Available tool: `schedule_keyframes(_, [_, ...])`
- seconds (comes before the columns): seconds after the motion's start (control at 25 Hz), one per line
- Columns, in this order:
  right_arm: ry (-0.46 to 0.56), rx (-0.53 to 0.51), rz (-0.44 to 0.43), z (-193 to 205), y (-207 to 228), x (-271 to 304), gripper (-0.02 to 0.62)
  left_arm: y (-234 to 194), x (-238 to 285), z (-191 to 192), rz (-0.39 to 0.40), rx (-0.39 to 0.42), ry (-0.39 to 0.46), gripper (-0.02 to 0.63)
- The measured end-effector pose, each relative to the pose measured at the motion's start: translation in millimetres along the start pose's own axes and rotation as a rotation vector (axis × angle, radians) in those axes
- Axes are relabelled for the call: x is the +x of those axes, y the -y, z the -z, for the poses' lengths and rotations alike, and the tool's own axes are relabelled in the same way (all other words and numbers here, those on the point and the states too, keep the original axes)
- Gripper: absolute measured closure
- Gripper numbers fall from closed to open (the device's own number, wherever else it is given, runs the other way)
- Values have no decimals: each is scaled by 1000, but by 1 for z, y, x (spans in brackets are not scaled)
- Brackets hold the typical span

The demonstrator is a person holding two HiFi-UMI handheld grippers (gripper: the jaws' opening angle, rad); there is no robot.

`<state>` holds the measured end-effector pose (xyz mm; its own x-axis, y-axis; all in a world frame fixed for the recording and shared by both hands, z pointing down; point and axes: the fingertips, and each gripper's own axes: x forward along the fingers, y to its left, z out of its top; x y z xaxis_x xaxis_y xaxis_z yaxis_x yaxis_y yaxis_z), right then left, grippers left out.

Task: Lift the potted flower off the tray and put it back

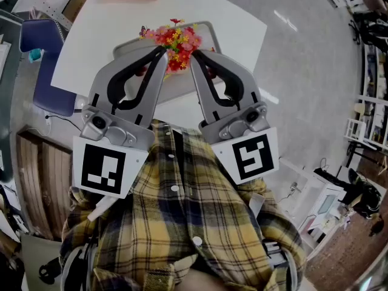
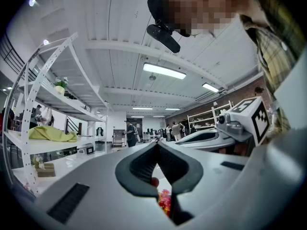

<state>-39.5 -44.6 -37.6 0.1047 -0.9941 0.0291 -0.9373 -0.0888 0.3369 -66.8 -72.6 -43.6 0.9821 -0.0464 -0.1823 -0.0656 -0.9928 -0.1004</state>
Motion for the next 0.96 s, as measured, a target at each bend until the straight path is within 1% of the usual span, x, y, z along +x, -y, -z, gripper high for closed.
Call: schedule_keyframes(0.96, [-13, -9, -9, 1, -5, -4, 598, 4, -7, 0, -6, 7, 0, 598])
